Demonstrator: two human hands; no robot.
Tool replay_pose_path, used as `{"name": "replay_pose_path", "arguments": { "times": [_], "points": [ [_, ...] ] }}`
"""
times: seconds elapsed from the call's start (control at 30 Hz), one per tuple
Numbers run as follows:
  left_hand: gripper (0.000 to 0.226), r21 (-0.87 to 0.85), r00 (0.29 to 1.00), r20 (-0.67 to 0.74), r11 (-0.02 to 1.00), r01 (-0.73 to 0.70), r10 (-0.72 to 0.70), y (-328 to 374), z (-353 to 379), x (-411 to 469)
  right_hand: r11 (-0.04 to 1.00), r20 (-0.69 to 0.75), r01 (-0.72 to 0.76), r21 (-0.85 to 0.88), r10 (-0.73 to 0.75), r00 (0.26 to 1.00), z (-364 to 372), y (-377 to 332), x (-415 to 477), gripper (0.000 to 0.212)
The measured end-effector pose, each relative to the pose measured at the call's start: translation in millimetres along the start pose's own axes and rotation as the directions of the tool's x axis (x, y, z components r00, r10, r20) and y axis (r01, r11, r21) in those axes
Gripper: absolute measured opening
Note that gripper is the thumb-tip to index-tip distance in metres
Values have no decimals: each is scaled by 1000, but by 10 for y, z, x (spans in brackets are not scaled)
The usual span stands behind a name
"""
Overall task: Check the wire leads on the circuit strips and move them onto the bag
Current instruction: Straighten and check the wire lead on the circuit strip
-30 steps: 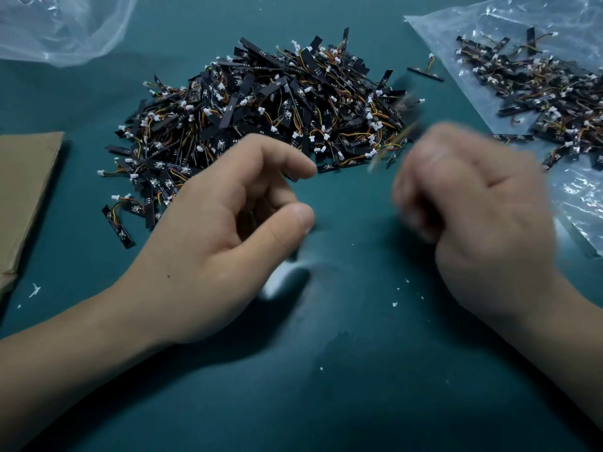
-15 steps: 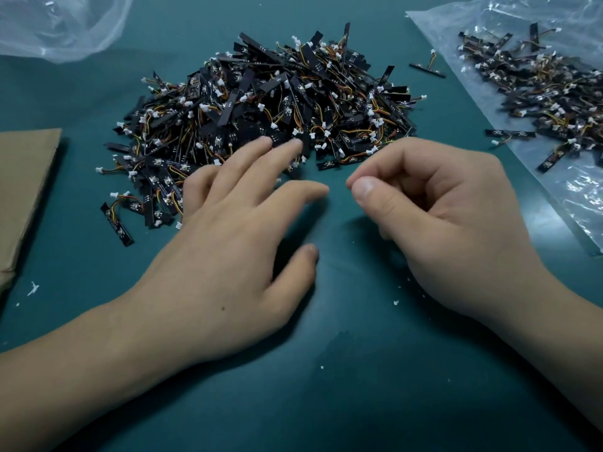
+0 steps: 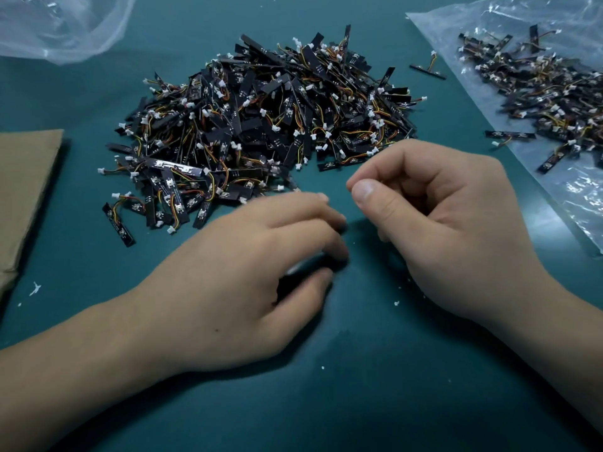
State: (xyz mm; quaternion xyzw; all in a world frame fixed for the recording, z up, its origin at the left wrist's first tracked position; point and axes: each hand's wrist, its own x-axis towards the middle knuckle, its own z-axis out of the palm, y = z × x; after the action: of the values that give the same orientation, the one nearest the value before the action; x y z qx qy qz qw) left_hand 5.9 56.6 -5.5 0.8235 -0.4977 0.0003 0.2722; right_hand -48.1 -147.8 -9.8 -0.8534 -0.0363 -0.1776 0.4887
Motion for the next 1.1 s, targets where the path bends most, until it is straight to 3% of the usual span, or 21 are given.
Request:
{"name": "replay_pose_path", "arguments": {
  "times": [0.1, 0.27, 0.33, 0.43, 0.53, 0.6, 0.7, 0.77, 0.83, 0.87, 0.93, 1.03, 1.1],
  "points": [
    [19, 27, 996, -22, 996, -82, 83, 22, 15, -7, 1000, -5, 3, 5, -3, 1000, -3, -2, -1, 10],
    [43, 164, 992, -77, 980, 112, -100, -110, 36, 5, 1000, -12, 2, 0, -2, 1000, 1, -15, -5, 10],
    [50, 94, 993, -87, 992, 89, -81, -147, 94, -16, 1000, -28, 17, 10, -16, 999, -4, -26, -10, 10],
    [60, -21, 970, -226, 996, 84, -87, -149, 184, 26, 999, -44, 27, 21, -26, 999, -9, -34, -14, 11],
    [58, -118, 949, -309, 993, 23, -59, -162, 209, -66, 1000, 16, 1, -8, -1, 1000, -8, -34, -8, 10],
    [53, -95, 968, -238, 994, 62, -83, -147, 174, 6, 998, 63, -9, -66, 13, 998, -5, -33, 2, 7],
    [47, -187, 957, -70, 946, 263, -280, -209, 88, 211, 976, 129, 5, -216, 24, 991, 12, -53, 6, 13],
    [46, -256, 924, -127, 912, 320, -360, -302, 44, 257, 928, 207, 40, -371, 41, 977, 40, -63, -7, 26],
    [53, -153, 975, -128, 975, 159, -179, -156, 76, 135, 897, 248, 77, -435, 37, 968, 54, -73, -15, 25],
    [64, -252, 968, -170, 958, 138, -184, -128, 58, 39, 907, 247, 76, -415, 32, 969, 50, -71, -13, 20],
    [77, -251, 973, -195, 966, 69, -121, -162, 115, -52, 938, 233, 49, -343, 35, 972, 37, -60, -3, 11],
    [79, -388, 961, -181, 913, 128, -211, -220, 118, 28, 950, 228, 64, -304, 7, 974, 30, -54, 4, 3],
    [64, -357, 968, -176, 928, 104, -176, -203, 96, 31, 953, 215, 102, -284, -40, 976, 28, -66, 3, 4]
  ]
}}
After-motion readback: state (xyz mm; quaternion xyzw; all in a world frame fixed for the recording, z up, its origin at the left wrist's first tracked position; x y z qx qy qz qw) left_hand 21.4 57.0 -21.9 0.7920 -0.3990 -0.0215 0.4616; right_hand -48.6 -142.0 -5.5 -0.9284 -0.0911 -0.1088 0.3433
